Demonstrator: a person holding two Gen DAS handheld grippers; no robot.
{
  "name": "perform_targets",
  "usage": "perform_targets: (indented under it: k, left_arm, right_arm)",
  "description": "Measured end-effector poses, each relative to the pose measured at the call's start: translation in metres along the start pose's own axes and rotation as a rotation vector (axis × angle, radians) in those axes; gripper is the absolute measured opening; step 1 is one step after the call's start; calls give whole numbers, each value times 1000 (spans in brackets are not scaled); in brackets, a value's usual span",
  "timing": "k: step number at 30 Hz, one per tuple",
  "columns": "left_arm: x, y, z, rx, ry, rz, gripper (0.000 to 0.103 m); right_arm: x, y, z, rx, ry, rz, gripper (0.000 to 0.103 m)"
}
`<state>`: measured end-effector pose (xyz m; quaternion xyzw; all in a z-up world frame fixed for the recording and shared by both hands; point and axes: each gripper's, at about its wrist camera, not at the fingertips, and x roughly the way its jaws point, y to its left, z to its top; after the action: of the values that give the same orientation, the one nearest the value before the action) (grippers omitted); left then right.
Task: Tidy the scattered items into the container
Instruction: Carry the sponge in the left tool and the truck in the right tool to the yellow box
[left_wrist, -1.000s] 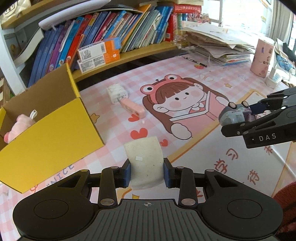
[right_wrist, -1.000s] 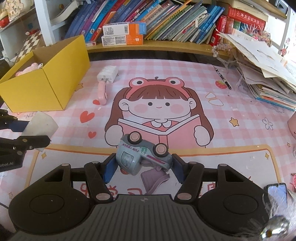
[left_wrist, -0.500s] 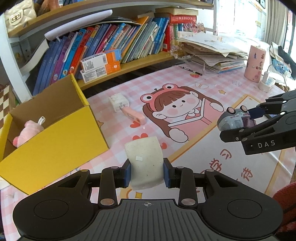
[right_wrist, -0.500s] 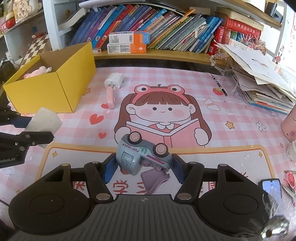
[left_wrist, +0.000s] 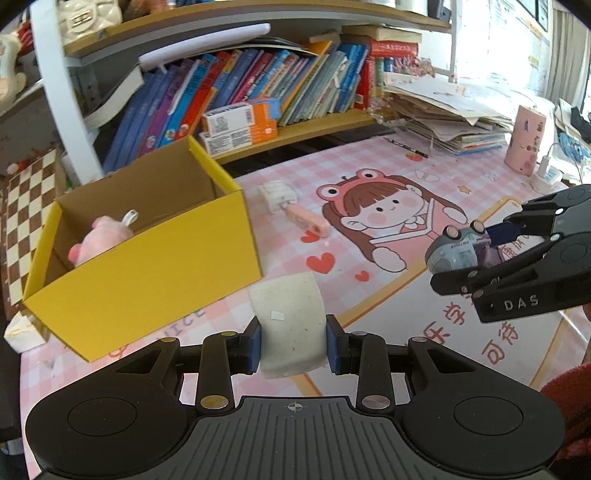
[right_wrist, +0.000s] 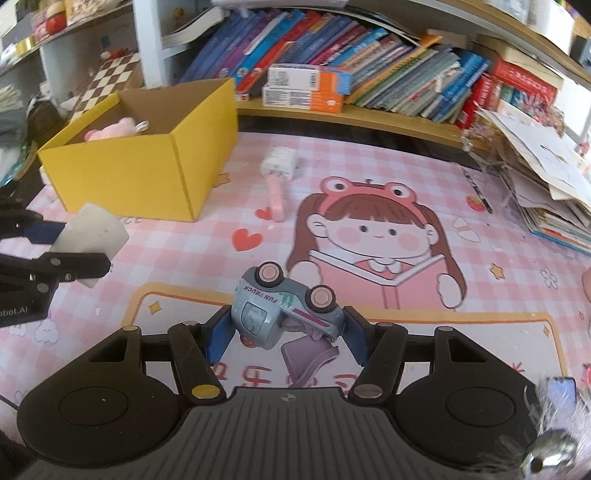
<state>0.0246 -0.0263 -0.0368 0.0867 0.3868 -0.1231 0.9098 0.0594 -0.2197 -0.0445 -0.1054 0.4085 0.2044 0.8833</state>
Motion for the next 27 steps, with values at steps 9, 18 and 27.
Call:
perform_targets:
  k: [9,18,27]
  left_arm:
    - [-6,29,-5,-82,-31,1,32]
    - [-9,48,-9,-133,-61,-14,32]
    - [-16,72,-7,-177,-106,0,32]
  right_arm:
    - [3,24,12,-80,16,3,60]
    - [7,44,30,-151,23,10,60]
    - [10,70,57,-214,-9,57,60]
